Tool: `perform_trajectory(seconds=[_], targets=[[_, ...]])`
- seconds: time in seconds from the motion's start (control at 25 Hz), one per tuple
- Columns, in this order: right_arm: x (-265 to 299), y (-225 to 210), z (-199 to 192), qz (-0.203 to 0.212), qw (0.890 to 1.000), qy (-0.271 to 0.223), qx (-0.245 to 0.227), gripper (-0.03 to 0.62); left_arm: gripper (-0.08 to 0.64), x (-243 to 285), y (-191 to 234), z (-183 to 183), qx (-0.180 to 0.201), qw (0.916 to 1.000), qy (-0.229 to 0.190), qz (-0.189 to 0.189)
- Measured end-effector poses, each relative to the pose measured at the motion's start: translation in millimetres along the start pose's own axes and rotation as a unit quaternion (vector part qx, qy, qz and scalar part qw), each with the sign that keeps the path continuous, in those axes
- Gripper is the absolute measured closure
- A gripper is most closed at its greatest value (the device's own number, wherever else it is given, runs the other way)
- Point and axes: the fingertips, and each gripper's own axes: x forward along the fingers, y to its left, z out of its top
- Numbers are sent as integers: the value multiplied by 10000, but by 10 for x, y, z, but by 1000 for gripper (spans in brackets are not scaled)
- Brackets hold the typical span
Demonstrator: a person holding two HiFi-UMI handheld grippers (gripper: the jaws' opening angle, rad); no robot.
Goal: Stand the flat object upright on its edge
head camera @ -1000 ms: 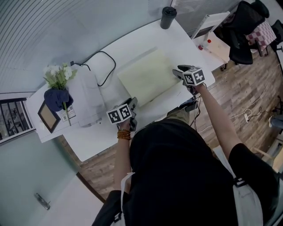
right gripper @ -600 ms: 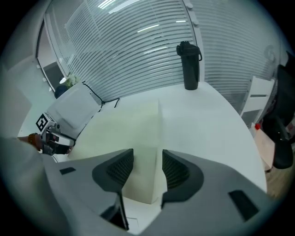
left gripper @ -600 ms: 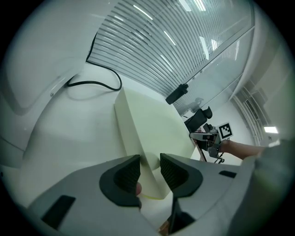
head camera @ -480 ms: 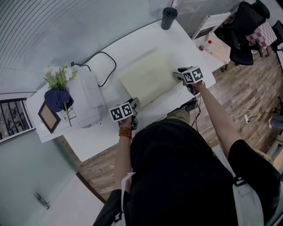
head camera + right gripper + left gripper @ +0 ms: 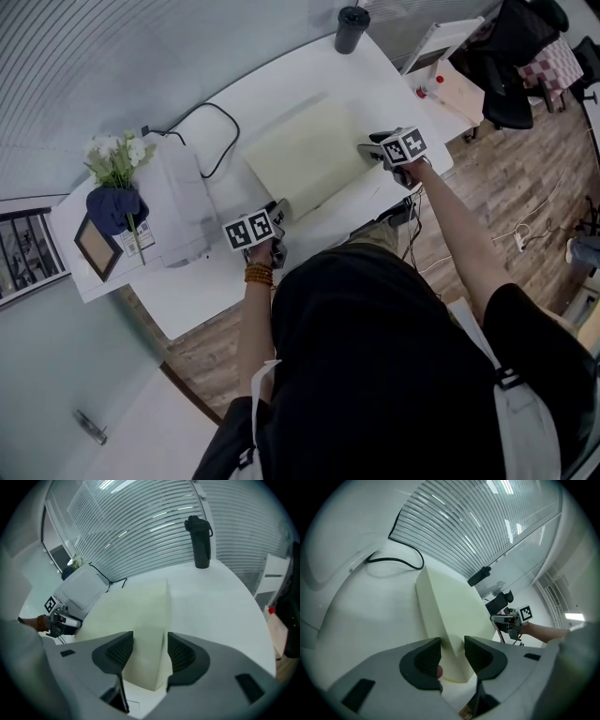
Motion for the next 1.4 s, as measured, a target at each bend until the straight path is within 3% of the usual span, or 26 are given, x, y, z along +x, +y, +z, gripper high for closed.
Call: perform_trajectory(seconds=[0.68,1.4], targets=[[112,-25,-54,91,9984,380,417,379,387,61,41,-25,145,9996,188,159],[44,147,-265,-75,9974,313,647,388,387,-13,137,-98,215,9993,307,90]])
